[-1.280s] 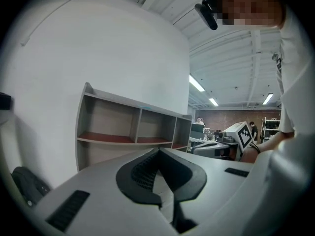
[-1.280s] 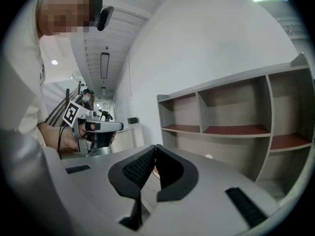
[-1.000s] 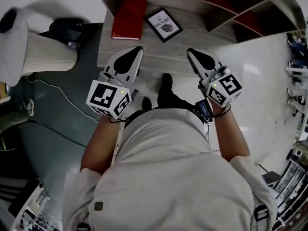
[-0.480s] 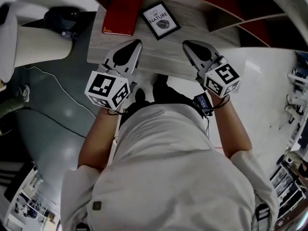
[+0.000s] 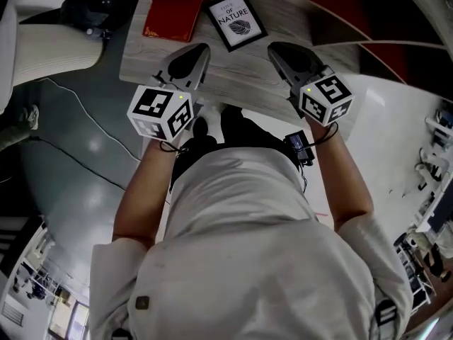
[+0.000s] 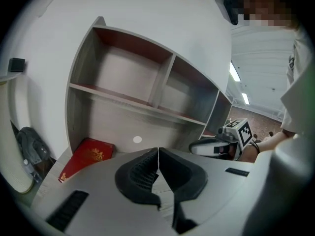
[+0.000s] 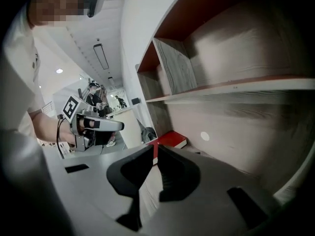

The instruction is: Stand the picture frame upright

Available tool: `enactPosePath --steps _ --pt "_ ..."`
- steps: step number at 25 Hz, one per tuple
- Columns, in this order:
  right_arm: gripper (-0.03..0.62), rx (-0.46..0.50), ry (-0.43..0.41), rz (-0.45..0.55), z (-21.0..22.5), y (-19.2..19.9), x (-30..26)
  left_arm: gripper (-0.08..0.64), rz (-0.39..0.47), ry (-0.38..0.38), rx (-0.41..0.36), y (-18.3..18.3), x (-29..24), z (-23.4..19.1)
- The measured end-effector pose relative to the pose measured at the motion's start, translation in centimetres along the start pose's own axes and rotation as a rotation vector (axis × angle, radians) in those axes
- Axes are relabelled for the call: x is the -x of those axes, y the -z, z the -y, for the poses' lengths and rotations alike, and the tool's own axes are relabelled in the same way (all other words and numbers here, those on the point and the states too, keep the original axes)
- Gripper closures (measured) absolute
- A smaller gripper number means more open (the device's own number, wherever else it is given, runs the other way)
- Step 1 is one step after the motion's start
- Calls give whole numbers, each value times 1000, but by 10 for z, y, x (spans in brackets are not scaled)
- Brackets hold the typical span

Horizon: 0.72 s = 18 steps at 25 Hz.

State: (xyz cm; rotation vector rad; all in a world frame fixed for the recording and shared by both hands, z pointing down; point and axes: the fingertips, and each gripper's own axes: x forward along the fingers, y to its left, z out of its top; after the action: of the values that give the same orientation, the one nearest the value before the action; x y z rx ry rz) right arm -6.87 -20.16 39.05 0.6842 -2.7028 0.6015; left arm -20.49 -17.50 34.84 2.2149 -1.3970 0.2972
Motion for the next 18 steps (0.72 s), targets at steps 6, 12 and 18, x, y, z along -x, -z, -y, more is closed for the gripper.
enactPosePath --steps 6,12,18 --pt "531 -5 -26 -49 27 19 -22 539 -47 -30 39 21 -29 -13" --pt "481 -26 -26 -87 55 34 -43 462 -119 -43 100 53 -58 -24" --pt "427 -42 -25 -157 83 55 -71 408 -182 -60 153 84 -88 -41"
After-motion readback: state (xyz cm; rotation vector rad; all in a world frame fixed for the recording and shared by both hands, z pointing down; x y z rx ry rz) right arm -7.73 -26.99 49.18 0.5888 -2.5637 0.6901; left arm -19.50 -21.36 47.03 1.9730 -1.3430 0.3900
